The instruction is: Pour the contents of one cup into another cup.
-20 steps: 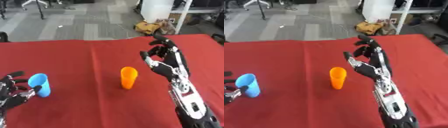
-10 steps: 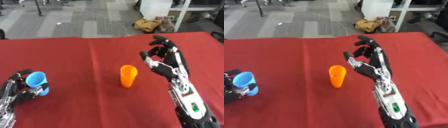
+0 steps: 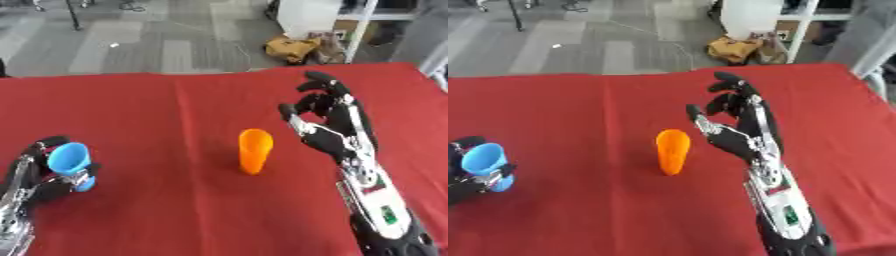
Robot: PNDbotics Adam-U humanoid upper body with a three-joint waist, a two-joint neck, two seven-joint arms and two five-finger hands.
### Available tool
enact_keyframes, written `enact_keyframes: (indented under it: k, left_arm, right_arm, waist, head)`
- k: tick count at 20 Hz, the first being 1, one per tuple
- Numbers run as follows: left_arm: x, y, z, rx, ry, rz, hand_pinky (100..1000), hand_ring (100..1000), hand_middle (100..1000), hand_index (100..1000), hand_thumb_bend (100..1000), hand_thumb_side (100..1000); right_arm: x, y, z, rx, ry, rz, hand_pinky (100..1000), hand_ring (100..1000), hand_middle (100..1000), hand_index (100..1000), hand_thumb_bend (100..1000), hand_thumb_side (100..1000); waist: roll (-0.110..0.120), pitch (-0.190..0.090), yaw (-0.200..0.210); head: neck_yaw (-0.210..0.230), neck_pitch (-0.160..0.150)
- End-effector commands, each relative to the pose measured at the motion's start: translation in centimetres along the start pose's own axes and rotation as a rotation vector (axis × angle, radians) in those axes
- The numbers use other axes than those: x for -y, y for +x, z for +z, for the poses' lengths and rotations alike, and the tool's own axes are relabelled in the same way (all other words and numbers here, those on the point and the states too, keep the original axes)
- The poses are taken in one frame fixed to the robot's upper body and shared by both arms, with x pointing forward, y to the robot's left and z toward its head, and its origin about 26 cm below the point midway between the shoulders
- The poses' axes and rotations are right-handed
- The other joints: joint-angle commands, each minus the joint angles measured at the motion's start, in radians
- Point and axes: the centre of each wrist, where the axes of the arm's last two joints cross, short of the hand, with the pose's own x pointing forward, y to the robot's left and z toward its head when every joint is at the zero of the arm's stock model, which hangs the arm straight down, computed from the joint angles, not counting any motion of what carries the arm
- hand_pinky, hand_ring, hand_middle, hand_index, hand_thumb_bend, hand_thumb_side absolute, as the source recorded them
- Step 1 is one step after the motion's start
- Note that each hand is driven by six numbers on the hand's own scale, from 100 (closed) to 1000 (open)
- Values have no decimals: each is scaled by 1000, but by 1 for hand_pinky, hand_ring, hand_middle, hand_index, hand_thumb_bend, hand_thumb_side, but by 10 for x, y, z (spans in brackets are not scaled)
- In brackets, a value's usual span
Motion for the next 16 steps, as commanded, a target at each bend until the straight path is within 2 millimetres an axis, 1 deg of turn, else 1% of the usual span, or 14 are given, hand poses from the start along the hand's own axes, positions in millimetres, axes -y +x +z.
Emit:
enact_keyframes:
  k: [1,6,9,12,15,16]
  left_arm:
    - [-2,8,-7,21,-26,-16,491,618,695,753,739,100]
    - [0,6,-8,20,-54,-12,477,603,676,748,724,100]
    - [1,6,-9,23,-69,-6,458,582,650,732,678,100]
    - [2,6,-10,33,-78,0,427,550,614,712,604,100]
    - [2,6,-10,40,-87,1,371,502,565,703,485,100]
    - [2,6,-10,40,-91,0,351,486,541,701,423,100]
  right_arm:
    - [1,6,-6,29,7,10,485,491,590,789,468,100]
    - [1,6,-6,30,7,8,485,492,590,789,469,100]
    - [0,6,-6,31,8,8,485,491,590,790,468,100]
    - [0,7,-7,32,8,7,485,491,590,789,468,100]
    - [0,6,-7,31,9,7,485,491,590,789,468,100]
    - [0,6,-6,31,8,8,485,491,590,790,467,100]
  waist:
    - [2,-14,-2]
    - [2,-13,-4]
    - [1,-12,-6]
    - [0,-11,-8]
    - [0,-10,-9]
    - [0,-10,-9]
  head:
    - [2,-6]
    - [1,-8]
    - [1,-8]
    - [1,-9]
    - [1,-10]
    - [0,-10]
